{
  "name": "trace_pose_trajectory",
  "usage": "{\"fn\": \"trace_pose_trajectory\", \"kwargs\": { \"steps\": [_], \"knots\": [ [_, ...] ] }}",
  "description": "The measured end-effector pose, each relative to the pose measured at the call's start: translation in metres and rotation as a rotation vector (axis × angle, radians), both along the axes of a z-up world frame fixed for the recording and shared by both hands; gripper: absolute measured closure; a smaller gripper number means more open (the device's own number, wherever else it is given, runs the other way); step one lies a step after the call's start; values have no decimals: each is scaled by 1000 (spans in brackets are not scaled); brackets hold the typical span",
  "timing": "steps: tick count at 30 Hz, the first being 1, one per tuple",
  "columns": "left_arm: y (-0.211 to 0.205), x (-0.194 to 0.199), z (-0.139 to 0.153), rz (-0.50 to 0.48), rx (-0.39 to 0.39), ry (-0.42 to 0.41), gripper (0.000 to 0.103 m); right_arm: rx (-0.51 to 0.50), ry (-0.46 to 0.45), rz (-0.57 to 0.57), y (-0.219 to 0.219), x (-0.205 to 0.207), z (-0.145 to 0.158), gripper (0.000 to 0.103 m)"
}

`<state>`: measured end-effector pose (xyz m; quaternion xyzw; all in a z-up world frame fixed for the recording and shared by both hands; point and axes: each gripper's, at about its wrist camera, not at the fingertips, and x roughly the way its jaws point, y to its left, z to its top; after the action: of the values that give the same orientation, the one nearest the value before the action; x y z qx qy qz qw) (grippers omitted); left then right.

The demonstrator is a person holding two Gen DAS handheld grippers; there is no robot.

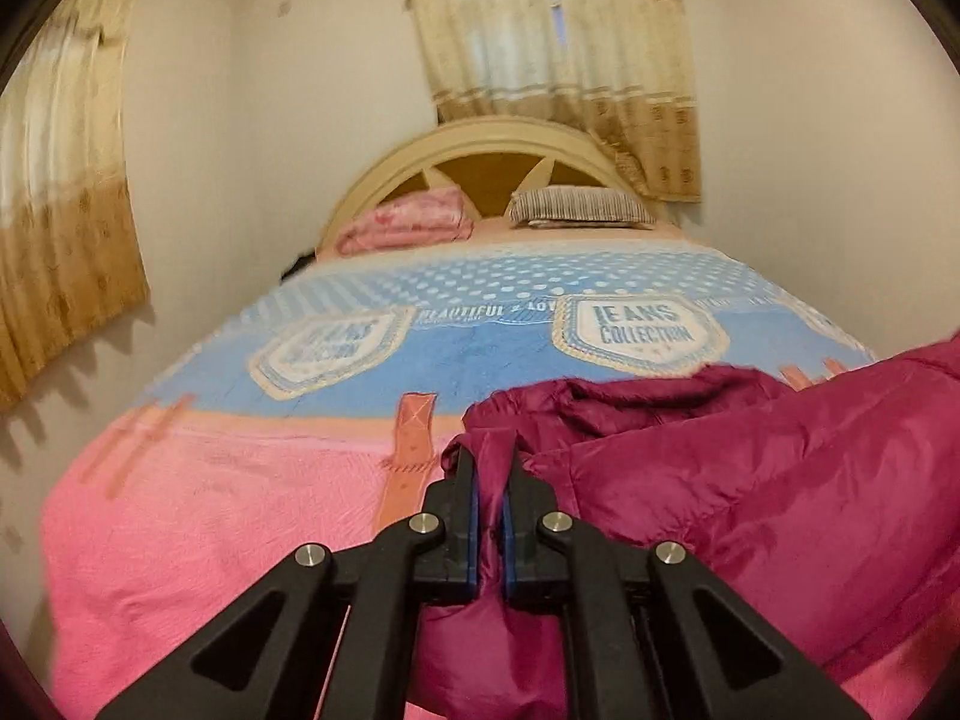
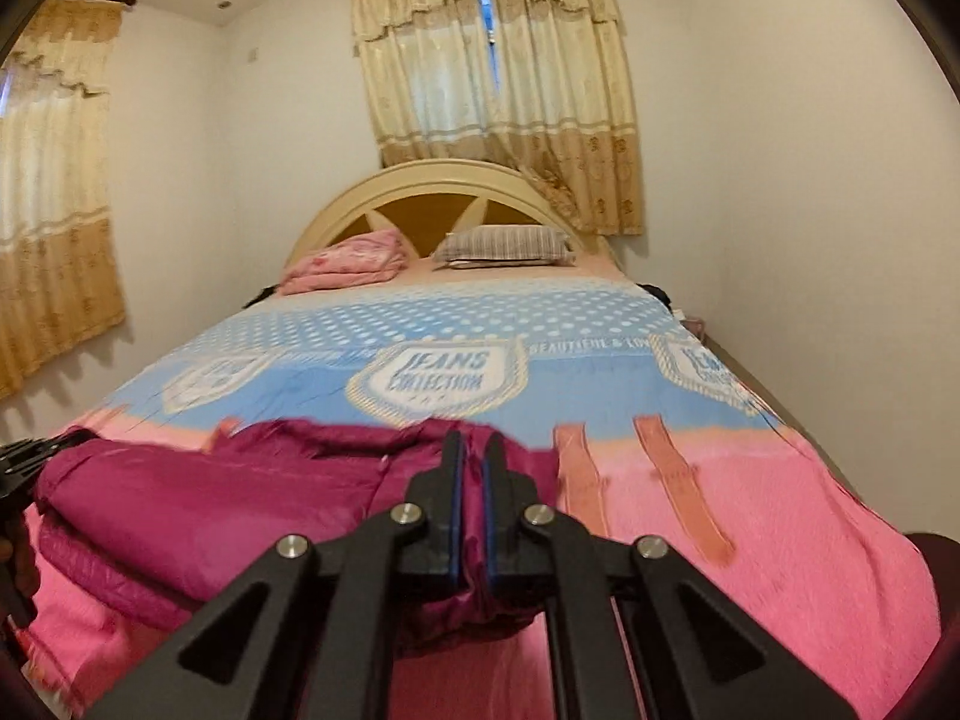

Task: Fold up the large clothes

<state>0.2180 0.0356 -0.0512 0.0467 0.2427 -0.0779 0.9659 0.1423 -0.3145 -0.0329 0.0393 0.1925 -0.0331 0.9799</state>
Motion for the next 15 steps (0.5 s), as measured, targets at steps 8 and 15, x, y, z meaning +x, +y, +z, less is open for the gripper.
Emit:
{"fn": "trace_pose_trajectory", "kwargs": {
  "steps": [8, 15],
  "knots": [
    [-23, 119, -33, 57, 10, 91, 93, 68, 73, -82, -23, 121, -32, 97],
    [-28, 159, -51, 297, 53, 25, 10, 101, 142, -151, -44, 173, -75, 75]
  ]
}}
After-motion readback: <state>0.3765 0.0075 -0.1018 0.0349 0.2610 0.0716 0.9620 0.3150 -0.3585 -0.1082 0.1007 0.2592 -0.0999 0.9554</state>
